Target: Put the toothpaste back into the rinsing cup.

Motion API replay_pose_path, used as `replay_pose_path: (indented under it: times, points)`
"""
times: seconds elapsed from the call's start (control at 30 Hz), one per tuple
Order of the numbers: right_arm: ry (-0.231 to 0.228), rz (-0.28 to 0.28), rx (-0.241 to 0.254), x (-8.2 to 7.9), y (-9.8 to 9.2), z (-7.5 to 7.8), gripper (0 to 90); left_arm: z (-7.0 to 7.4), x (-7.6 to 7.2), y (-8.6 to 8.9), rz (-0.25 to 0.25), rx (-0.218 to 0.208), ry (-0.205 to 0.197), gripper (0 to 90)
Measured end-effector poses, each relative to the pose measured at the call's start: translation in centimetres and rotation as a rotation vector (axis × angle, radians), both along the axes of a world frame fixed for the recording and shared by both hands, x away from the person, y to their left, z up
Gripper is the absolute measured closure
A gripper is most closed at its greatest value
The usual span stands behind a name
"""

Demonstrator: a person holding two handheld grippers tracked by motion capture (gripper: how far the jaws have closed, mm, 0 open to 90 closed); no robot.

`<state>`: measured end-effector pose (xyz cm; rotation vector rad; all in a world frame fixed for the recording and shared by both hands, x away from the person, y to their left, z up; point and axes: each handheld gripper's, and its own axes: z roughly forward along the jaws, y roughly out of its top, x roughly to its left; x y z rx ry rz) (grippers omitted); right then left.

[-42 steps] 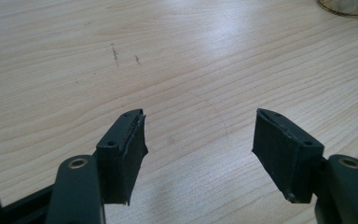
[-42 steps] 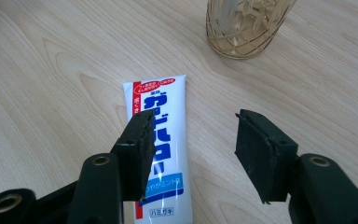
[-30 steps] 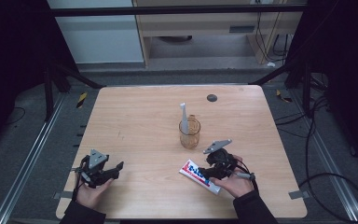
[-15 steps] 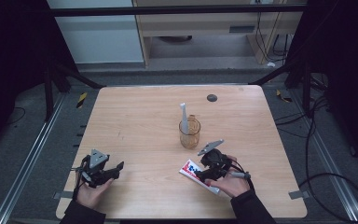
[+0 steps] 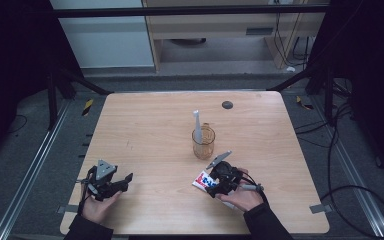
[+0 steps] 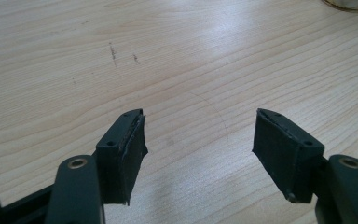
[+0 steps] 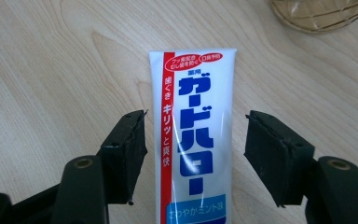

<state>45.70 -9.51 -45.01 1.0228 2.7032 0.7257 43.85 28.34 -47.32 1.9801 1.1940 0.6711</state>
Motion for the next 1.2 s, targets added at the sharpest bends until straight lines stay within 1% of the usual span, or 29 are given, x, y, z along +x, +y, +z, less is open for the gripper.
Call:
replay_pose_path:
  times: [0.03, 0.1, 0.33, 0.7, 0.83, 1.03, 1.2]
  points:
    - [0.005, 0.001, 0.0, 0.0, 0.0, -0.1, 38.0, 0.0, 0.0, 0.0, 0.0, -0.001, 0.001, 33.5]
    - [0.0, 0.008, -0.008, 0.0, 0.1, -0.2, 38.0, 0.0, 0.0, 0.1, 0.0, 0.001, 0.001, 33.5]
    - [0.037, -0.007, -0.035, 0.4, 0.0, -1.0, 37.6, 0.0, 0.0, 0.0, -0.003, 0.004, 0.003, 33.5]
    - [0.072, 0.008, -0.062, 0.7, 0.3, -1.9, 37.9, -0.1, 0.1, -0.1, -0.005, 0.009, 0.009, 33.5]
    - [0.077, 0.006, -0.06, 0.7, 0.3, -2.0, 38.7, -0.1, 0.1, -0.1, -0.006, 0.008, 0.01, 33.5]
    - [0.095, 0.007, -0.074, 0.7, 0.5, -2.5, 39.3, -0.1, 0.1, -0.1, -0.007, 0.009, 0.01, 33.5]
    - [0.099, 0.007, -0.072, 0.8, 0.5, -2.4, 42.9, -0.2, 0.2, -0.1, -0.007, 0.012, 0.016, 33.6]
